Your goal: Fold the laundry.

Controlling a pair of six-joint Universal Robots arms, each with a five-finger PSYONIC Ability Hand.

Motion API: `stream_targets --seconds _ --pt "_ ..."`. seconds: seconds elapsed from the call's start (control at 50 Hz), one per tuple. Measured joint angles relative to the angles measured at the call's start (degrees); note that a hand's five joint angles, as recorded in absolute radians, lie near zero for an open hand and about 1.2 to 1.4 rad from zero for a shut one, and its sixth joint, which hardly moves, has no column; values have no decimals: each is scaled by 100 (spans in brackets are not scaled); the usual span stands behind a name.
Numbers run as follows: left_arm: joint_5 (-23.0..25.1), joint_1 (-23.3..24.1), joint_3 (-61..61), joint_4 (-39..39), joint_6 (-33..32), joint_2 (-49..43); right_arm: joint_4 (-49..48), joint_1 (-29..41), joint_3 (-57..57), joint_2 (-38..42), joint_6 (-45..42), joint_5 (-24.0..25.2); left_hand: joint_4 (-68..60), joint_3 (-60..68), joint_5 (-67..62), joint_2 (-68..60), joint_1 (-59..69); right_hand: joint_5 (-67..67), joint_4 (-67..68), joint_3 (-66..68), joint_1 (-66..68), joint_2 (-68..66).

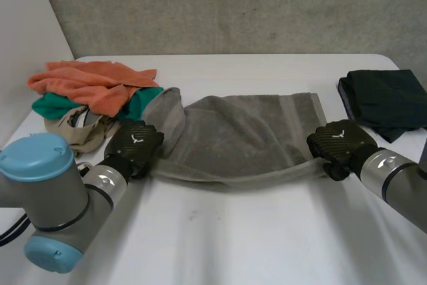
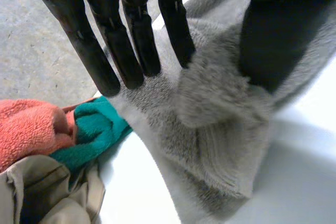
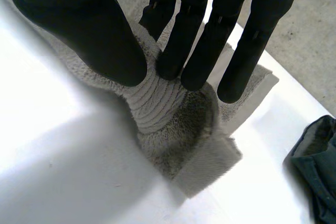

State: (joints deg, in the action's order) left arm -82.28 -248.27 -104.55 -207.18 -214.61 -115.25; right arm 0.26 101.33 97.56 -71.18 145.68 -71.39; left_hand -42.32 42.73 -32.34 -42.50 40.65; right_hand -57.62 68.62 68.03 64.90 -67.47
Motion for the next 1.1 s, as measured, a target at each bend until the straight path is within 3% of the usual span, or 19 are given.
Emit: stream_targets --seconds 0.08,0.4,0.46,0.58,0.68,0.78,0.88,0.94,1.02,1.1 --pt "0 -99 -33 -285 -62 -59 -55 -8 -90 108 77 -32 1211 -1197 1235 1180 -1072 0 0 0 0 0" --pt "20 -593 -434 -509 -16 43 -52 -19 -170 108 253 -49 1332 -1307 1348 1327 -1114 0 0 0 0 0" --pt "26 -616 -474 -389 4 80 -52 -18 -168 117 252 -50 1007 -1061 1002 1042 -842 0 -1 0 0 0" --pt "48 -663 -406 50 294 87 -57 -17 -187 134 250 -46 -2245 2168 -2170 -2217 2537 0 -1 0 0 0" --pt "80 -780 -266 244 546 137 -24 -20 -266 130 237 -64 -2616 2536 -2380 -2588 2552 0 0 0 0 0" --pt "105 -882 -164 606 699 1023 244 -91 -500 -120 100 -87 -2635 2536 -2381 -2589 2552 0 0 0 0 0" --pt "109 -869 -37 1093 675 3038 1297 -431 -1220 -1389 -367 -110 -2635 2537 -2381 -2590 2552 -98 0 2 0 -56" --pt "110 -867 126 1271 665 3787 1818 -558 -1701 -1933 -527 -113 -2636 2539 -2381 -2595 2552 -103 0 2 0 -56" --pt "111 -874 433 1616 652 4260 2379 -649 -2216 -2292 -624 -105 -2636 2540 -2381 -2595 2552 -108 0 2 0 -56" --pt "105 -870 616 1885 623 3928 2632 -656 -2412 -2152 -705 -114 -2637 2541 -2381 -2599 2552 -111 0 2 0 -56"
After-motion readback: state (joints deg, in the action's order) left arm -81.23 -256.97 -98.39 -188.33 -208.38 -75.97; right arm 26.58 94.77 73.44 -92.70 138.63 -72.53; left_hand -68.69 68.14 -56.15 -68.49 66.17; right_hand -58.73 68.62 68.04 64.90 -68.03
